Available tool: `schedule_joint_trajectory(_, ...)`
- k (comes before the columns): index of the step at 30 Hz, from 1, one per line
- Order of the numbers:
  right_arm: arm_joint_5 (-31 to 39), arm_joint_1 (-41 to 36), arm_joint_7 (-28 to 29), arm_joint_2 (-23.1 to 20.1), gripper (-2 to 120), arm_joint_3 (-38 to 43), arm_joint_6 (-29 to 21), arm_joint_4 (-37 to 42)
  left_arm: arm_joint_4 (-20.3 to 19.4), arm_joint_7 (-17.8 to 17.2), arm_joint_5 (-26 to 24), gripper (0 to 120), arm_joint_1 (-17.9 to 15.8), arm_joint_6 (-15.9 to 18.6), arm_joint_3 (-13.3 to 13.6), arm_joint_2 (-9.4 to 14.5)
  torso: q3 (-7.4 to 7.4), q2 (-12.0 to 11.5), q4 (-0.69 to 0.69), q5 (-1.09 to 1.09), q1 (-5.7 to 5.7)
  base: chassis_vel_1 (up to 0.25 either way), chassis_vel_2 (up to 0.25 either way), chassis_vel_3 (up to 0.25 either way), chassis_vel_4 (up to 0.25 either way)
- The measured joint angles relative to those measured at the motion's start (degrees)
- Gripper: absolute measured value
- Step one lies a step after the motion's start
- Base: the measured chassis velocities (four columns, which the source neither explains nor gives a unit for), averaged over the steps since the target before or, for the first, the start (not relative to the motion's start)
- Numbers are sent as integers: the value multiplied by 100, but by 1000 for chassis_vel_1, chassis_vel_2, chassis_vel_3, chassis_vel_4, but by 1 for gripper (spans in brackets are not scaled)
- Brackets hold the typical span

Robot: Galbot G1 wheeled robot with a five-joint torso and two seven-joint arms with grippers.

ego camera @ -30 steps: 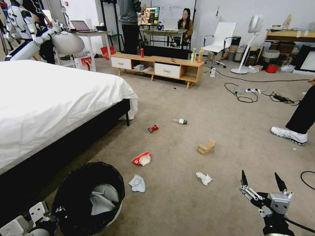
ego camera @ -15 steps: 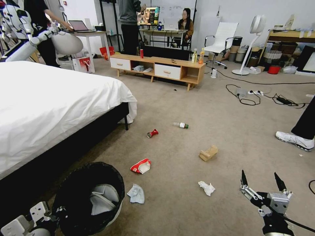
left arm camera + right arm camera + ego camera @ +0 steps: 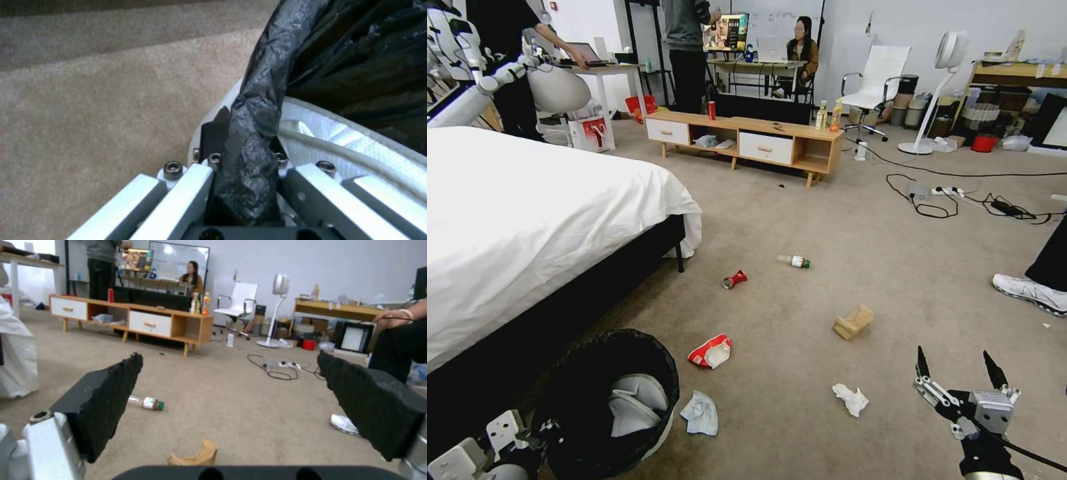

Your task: Pick up the trash bin and place the garbage on the floor into it.

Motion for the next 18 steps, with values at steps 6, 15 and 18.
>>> schedule_joint_trajectory(6, 1, 13, 14, -1, 100, -14, 13, -23, -12, 4, -2, 2, 11, 0, -3, 3, 0, 0, -1, 0, 0, -50, 61, 50, -66)
schedule_joint_trajectory(15, 3, 27, 10, -26, 100, -23, 52, -33, -39, 6, -3, 2, 27, 0, -5, 5, 0, 0, -1, 0, 0, -5, 2, 2, -7)
schedule_joint_trajectory(18, 2, 26, 8, -31, 100, -26, 54, -33, -44, 7, -3, 2, 36, 0, -9, 5, 0, 0, -1, 0, 0, 0, 0, 0, 0)
